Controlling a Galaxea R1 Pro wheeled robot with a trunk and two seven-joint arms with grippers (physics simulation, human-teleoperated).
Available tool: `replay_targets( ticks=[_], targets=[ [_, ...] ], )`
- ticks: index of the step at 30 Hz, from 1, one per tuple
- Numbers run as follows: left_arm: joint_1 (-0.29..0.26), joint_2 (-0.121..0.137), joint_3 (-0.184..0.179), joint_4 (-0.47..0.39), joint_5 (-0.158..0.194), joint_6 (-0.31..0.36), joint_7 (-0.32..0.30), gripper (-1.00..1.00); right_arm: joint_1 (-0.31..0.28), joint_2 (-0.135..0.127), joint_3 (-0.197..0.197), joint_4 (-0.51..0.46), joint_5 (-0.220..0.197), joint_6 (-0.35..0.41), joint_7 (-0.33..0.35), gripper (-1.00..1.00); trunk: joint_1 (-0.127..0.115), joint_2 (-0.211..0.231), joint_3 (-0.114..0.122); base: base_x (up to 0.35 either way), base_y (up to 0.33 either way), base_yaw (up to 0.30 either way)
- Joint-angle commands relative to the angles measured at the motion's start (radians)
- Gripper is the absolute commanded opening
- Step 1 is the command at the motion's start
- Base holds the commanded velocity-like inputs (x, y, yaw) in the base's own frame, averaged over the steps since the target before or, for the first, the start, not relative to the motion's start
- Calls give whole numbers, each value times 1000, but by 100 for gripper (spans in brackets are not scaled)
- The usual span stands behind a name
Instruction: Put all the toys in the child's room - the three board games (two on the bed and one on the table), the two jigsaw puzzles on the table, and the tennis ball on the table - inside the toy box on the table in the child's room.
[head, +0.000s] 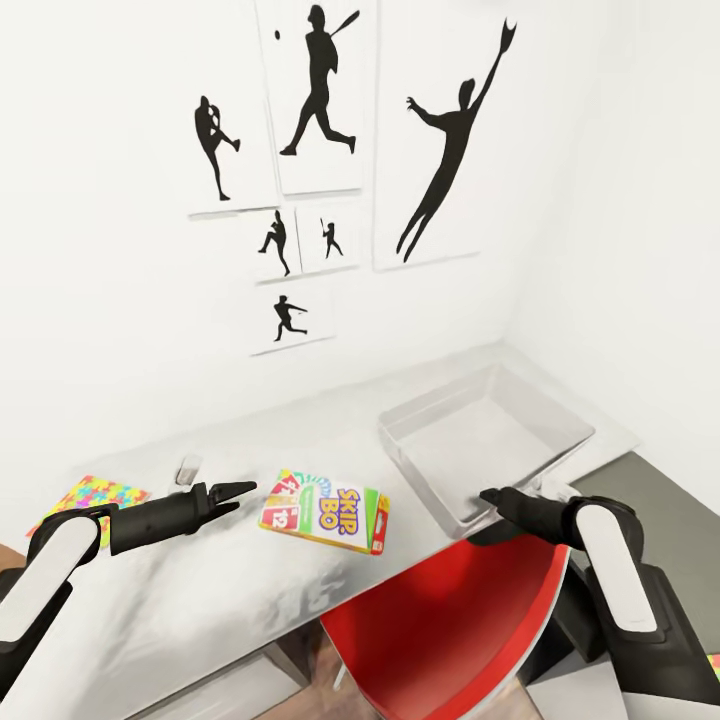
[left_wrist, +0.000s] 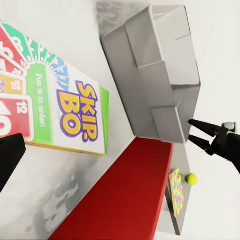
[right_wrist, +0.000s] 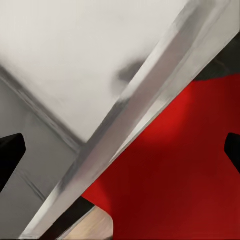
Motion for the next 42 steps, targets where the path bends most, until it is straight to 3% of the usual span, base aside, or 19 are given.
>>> replay_targets(
  ticks=[1,7,12,15,19,22,26,35,42],
  targets=[
    [-1,1,-1,0,-6,1,-7,100,6,0,-1,-7,-20,3,-10,100,1,-2,0,0,0,0],
    [-1,1,-1,0,-6,1,-7,100,29,-1,-24,-19,-83,3,-10,100,1,-2,9,0,0,0],
    [-1,1,-1,1,-6,2,-7,100,62,-1,-92,-32,-107,3,-3,100,1,-2,17,0,0,0],
    [-1,1,-1,1,-6,2,-8,100,79,-1,-124,-33,-111,3,43,100,1,-2,22,0,0,0],
    [-1,1,-1,1,-6,2,-8,100,102,-2,-163,-35,-110,3,178,100,1,-2,29,0,0,0],
    [-1,1,-1,1,-6,2,-8,100,132,-4,-223,-35,-110,3,347,100,1,-2,33,0,0,0],
    [-1,1,-1,1,-6,2,-8,100,165,-11,-288,-34,-104,3,518,100,1,-2,40,0,0,0],
    [-1,0,-1,1,-5,2,-8,100,227,-59,-348,-31,-102,3,711,100,1,-2,54,0,0,0],
    [-1,-1,-1,1,-4,3,-9,100,240,-73,-361,-20,-99,3,785,100,1,-2,64,0,0,0]
  ],
)
